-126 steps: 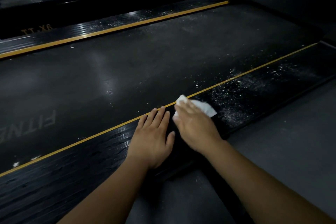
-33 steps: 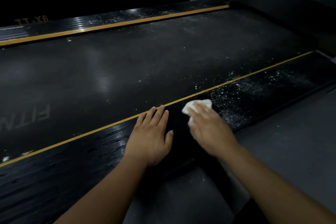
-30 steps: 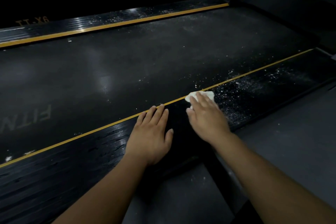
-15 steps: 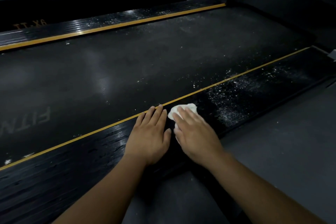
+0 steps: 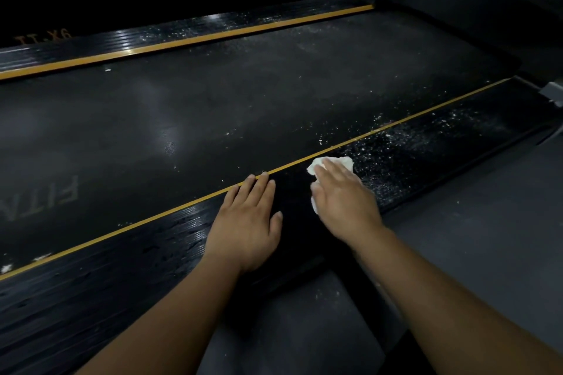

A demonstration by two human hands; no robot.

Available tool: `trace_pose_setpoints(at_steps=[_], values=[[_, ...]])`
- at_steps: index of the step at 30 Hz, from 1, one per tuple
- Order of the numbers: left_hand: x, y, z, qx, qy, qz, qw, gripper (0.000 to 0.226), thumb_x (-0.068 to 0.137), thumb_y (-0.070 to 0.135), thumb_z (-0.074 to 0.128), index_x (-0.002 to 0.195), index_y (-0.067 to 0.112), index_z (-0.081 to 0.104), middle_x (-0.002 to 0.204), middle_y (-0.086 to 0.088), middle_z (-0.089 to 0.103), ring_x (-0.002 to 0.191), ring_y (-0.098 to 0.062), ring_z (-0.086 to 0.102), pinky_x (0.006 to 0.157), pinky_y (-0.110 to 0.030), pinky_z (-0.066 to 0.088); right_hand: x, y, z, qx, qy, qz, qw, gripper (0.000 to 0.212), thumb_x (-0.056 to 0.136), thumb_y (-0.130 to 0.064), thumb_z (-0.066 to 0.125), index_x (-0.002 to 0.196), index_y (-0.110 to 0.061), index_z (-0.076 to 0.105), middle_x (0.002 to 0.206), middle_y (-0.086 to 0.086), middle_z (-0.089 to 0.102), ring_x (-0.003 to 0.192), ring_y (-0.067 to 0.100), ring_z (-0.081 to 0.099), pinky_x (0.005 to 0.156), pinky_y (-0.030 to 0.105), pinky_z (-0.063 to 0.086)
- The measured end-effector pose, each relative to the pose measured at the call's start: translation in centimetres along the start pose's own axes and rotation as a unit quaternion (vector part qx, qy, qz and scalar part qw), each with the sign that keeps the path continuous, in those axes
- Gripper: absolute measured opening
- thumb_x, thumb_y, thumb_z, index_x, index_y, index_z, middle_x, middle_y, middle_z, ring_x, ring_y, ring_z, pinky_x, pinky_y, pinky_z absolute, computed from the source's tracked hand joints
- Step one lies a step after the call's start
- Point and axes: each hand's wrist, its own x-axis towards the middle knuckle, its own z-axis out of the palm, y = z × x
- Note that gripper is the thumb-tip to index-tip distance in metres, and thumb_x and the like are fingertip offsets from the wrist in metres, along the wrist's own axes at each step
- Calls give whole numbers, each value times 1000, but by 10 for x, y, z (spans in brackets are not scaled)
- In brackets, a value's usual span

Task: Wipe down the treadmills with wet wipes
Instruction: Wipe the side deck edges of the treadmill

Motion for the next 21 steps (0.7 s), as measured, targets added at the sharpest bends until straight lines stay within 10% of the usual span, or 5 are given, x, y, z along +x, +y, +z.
trace_pose_setpoints(at_steps=[15, 21], values=[[-1, -1, 1, -17, 9, 2, 1000, 84, 88, 55, -4, 163, 20, 13, 170, 2, 1, 156, -15, -4, 125, -35, -4, -32, -34, 11, 40, 8, -117, 992, 58, 93, -35, 28, 135, -11, 59, 146, 8, 54, 139, 24, 46, 116, 37, 35], [-1, -2, 1, -10, 10, 4, 1000, 81, 90, 54, -1, 163, 20, 12, 170, 2, 2, 156, -16, -3, 126, -36, -2, 23, -17, 9, 34, 10, 6, 999, 78, 89, -56, 8, 150, -21, 41, 157, 1, 42, 146, 23, 34, 118, 41, 29]])
